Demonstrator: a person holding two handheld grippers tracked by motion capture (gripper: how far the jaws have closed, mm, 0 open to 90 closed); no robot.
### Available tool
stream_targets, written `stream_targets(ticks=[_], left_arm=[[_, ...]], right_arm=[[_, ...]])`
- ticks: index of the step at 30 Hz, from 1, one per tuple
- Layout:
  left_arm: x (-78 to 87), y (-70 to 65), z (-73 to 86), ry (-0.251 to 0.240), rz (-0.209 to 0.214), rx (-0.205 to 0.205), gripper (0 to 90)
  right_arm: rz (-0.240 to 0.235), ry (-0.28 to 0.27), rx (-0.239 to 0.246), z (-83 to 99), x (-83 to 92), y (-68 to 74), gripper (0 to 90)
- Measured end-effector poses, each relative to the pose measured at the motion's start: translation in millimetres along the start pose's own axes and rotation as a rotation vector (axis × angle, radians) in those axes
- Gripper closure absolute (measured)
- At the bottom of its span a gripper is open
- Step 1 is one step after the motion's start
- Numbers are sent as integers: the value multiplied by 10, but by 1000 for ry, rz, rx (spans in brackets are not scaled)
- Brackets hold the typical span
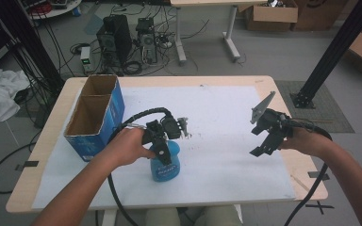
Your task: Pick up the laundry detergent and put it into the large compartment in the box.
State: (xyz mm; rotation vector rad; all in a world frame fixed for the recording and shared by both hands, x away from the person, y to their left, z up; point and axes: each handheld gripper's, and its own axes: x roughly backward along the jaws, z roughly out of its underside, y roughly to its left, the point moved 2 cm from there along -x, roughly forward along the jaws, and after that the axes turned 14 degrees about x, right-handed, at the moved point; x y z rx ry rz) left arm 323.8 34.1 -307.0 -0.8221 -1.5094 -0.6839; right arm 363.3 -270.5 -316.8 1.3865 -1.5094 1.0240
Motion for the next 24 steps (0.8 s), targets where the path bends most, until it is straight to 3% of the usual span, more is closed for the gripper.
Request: stream_targets(ticks=[14, 17, 24], left_arm=[[55, 25, -18, 19, 9, 0, 378], [180, 34, -25, -1, 9, 25, 378], [676, 146, -45, -64, -26, 139, 379]], right_arm=[[-2, 1, 1, 7, -9, 3, 172], [-4, 3, -2, 21, -11, 4, 173], [0, -1, 3, 20, -3, 1, 173]])
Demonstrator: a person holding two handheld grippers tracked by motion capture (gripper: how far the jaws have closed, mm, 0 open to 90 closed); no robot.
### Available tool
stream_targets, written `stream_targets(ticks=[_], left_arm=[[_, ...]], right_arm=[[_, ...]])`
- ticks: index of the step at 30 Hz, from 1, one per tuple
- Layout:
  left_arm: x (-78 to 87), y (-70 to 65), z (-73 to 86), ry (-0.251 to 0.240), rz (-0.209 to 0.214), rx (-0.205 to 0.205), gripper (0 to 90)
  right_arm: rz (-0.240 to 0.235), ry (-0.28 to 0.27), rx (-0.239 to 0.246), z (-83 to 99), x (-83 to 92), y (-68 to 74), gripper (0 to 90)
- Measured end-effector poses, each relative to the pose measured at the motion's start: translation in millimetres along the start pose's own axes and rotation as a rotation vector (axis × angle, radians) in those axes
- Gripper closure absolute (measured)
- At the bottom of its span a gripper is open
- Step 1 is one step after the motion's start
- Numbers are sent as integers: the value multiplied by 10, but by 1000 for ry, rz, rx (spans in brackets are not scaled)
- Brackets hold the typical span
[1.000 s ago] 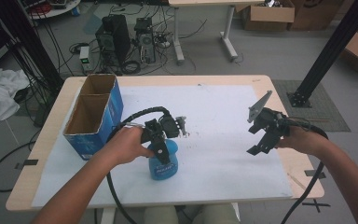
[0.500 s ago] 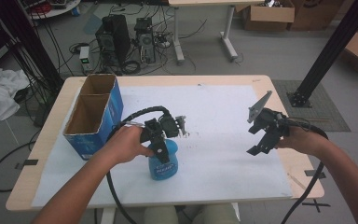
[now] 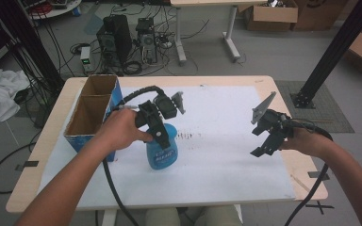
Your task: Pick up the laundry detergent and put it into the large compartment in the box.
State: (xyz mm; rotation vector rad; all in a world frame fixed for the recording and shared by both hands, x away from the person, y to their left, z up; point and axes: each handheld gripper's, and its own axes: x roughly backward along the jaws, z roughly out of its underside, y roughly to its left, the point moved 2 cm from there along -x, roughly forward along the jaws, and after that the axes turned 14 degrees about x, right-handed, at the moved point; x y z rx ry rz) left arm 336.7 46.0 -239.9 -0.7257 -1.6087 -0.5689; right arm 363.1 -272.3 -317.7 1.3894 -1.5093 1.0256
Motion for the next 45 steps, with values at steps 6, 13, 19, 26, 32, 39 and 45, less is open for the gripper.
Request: stream_targets(ticks=[6, 13, 19, 26, 32, 39, 45], left_arm=[[424, 119, -57, -34, -13, 113, 378], [884, 267, -143, -46, -35, 273, 379], [1143, 489, -143, -54, -46, 439, 379], [1375, 729, -59, -92, -79, 617, 380], [1530, 924, 28, -103, -121, 734, 381], [1685, 1143, 156, -148, -145, 858, 380], [1718, 1294, 284, -182, -175, 933, 381]], right_arm=[[4, 1, 4, -21, 31, -1, 173], [2, 0, 12, -62, 14, -14, 173], [-3, -1, 19, -88, -8, -29, 172], [-5, -3, 20, -85, -10, -61, 171], [-12, 4, 18, -86, -17, -92, 172], [-10, -3, 24, -100, -13, -121, 172], [-15, 0, 11, -75, -23, -138, 172]])
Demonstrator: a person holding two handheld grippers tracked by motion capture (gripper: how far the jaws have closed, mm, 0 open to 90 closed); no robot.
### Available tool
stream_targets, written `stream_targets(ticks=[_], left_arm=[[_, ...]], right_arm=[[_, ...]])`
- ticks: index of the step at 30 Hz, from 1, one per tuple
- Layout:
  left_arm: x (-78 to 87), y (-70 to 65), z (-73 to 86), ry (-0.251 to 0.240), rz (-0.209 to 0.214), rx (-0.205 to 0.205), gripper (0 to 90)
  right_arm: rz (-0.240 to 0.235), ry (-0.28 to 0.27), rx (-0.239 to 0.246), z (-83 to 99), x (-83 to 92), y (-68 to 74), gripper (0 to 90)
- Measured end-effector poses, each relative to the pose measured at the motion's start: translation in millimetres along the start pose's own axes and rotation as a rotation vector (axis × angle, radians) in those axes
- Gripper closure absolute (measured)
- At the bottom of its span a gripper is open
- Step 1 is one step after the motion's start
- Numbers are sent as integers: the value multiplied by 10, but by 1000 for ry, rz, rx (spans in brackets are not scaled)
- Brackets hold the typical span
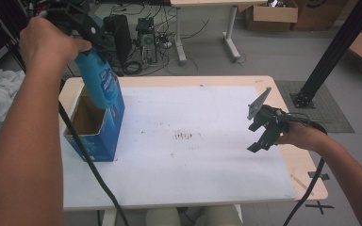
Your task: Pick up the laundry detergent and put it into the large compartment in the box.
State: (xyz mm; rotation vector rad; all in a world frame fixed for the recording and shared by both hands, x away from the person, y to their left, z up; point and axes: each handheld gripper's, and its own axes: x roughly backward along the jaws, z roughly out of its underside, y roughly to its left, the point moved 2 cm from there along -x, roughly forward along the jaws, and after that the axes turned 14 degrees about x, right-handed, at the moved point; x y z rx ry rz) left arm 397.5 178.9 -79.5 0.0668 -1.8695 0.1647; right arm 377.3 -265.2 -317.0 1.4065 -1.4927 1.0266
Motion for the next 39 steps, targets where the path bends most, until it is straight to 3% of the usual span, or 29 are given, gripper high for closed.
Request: stream_targets(ticks=[1, 4, 9, 24, 27, 31, 39], left_arm=[[-24, 79, -11, -9, -15, 27, 380], [-77, 197, -25, -24, -40, 58, 381], [-201, 353, -35, -28, -67, 85, 381], [-718, 540, 36, -3, -89, 95, 381], [-933, 541, 78, 8, -108, 76, 381], [-1206, 581, 133, 12, -102, 74, 381], [-1591, 677, 222, 44, -103, 67, 381]], right_arm=[[0, -1, 7, 2, -3, -9, 172], [0, -2, 3, 8, -4, -17, 173], [1, 1, -6, 38, 2, -32, 174], [6, 4, -16, 76, 2, -41, 174], [6, 1, -21, 84, -5, -37, 174], [1, 12, -28, 94, -32, -29, 174], [-3, 15, -40, 138, -59, -32, 175]])
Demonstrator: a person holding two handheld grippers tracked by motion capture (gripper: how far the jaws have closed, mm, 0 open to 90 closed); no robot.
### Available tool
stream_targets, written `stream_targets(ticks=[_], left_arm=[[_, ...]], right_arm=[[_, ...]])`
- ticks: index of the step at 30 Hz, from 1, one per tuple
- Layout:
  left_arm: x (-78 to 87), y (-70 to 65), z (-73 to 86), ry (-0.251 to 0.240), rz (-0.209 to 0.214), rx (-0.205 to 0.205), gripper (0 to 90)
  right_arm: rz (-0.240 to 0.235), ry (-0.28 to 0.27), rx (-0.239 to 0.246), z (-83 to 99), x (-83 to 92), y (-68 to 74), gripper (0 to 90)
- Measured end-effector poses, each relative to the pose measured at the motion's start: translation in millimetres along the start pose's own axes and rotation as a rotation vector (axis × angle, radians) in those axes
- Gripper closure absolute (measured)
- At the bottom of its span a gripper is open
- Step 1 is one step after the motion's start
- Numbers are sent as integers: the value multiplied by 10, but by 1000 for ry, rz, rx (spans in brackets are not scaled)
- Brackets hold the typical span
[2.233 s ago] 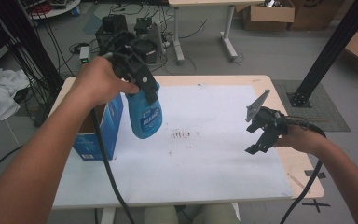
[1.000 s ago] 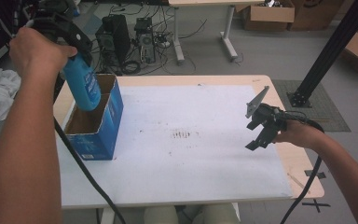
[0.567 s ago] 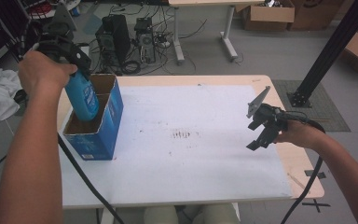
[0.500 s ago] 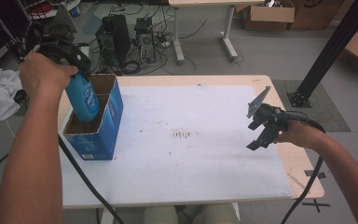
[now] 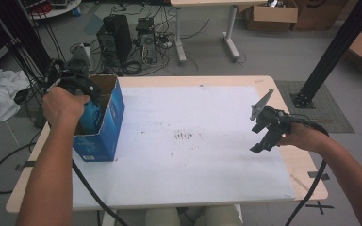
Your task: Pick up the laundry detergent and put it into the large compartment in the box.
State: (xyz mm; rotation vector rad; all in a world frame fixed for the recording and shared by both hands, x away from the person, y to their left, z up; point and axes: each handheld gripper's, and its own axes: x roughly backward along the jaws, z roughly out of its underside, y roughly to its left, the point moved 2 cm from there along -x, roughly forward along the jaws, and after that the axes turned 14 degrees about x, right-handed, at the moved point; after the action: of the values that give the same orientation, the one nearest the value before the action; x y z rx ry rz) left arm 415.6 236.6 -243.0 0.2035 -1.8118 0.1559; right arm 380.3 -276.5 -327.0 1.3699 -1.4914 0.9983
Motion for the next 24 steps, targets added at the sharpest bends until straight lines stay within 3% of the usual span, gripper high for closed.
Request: stream_targets(ticks=[12, 16, 24], left_arm=[[-388, 70, 81, 24, 18, 14, 381], [-473, 88, 96, 36, 19, 24, 381], [-562, 79, 105, 43, 2, 5, 380]], right_arm=[[-4, 10, -4, 2, -13, -7, 176], [-5, 15, -8, 1, -17, -6, 175], [-6, 17, -9, -8, -33, 2, 176]])
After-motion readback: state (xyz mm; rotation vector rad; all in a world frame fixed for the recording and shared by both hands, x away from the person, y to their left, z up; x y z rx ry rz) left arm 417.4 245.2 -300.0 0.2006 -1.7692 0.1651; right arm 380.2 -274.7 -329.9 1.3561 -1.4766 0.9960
